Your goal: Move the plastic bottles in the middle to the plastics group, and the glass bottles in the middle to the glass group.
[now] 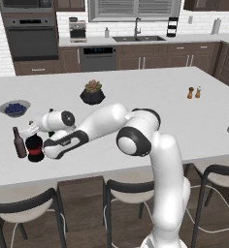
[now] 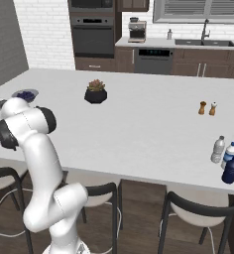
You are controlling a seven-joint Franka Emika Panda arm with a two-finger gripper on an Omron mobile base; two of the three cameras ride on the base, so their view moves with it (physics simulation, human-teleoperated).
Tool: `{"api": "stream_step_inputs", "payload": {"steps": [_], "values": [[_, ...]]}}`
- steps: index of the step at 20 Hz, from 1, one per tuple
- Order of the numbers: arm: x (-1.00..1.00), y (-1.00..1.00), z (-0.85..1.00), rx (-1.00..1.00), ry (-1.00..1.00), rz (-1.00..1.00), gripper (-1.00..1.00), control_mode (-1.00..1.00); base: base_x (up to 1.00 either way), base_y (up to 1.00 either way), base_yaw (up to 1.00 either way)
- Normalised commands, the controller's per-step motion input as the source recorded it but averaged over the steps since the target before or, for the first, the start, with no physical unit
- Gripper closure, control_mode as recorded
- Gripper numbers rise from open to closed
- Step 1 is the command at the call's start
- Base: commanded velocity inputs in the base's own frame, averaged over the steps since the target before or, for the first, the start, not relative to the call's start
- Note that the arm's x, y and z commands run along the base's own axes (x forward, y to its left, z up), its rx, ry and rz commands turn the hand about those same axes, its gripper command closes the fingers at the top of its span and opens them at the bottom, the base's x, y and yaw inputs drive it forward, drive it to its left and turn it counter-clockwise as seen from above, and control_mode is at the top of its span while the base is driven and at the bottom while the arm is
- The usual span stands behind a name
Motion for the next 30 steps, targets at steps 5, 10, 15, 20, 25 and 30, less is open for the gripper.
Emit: {"api": "stream_step_inputs", "payload": {"steps": [5,10,15,20,25,30], "values": [[0.0,0.0,0.0,0.0,0.0,0.0,-1.0,-1.0,0.0,0.0,0.0],[0.0,0.0,0.0,0.0,0.0,0.0,-1.0,-1.0,0.0,0.0,0.0],[-0.17,-0.38,0.02,0.0,0.0,0.0,-1.0,-1.0,0.0,0.0,0.0],[-0.1,-0.81,0.03,0.0,-0.01,-0.05,-1.0,-1.0,0.0,0.0,0.0],[-0.07,-0.79,0.44,0.0,0.0,-0.13,-1.0,-1.0,0.0,0.0,0.0],[0.0,-0.97,0.47,0.0,0.0,-0.16,-1.0,-1.0,0.0,0.0,0.0]]}}
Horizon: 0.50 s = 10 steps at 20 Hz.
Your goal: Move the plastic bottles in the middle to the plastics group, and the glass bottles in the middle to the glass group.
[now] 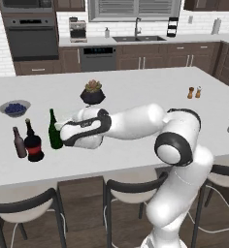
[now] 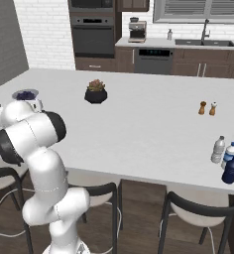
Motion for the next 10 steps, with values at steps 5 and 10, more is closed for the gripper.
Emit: {"api": "stream_step_inputs", "payload": {"steps": [5,10], "values": [[-0.08,-1.0,0.48,0.0,0.0,-0.24,-1.0,-1.0,0.0,0.0,0.0],[-0.09,-1.0,0.53,0.0,0.02,-0.24,-1.0,-1.0,0.0,0.0,0.0]]}}
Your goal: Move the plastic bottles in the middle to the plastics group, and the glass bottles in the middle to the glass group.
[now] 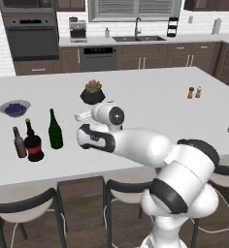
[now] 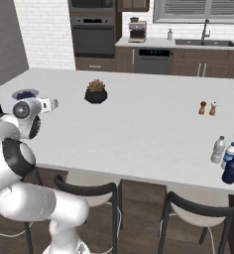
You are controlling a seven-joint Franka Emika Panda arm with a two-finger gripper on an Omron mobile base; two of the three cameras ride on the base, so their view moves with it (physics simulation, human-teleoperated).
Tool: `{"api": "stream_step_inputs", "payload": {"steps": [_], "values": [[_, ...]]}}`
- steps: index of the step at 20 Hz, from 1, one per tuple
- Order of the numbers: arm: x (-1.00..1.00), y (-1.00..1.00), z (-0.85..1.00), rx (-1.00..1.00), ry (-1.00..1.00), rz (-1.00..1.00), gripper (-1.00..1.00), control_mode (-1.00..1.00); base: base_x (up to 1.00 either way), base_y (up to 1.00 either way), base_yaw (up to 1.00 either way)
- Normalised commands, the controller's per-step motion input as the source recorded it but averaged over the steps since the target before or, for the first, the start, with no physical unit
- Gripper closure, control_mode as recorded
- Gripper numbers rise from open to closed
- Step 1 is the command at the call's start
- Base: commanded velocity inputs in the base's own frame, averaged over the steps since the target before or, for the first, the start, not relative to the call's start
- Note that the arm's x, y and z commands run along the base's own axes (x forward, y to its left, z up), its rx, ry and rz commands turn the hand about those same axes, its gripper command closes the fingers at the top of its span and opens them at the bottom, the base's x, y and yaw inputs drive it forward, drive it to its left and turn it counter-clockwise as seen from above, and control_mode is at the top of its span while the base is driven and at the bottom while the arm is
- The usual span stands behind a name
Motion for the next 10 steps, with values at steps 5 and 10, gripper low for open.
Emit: {"api": "stream_step_inputs", "payload": {"steps": [5,10], "values": [[0.0,-1.0,0.7,0.0,0.09,-0.25,-1.0,-1.0,0.0,0.0,0.0],[-0.16,-1.0,0.9,0.0,0.18,-0.22,-1.0,-1.0,0.0,0.0,0.0]]}}
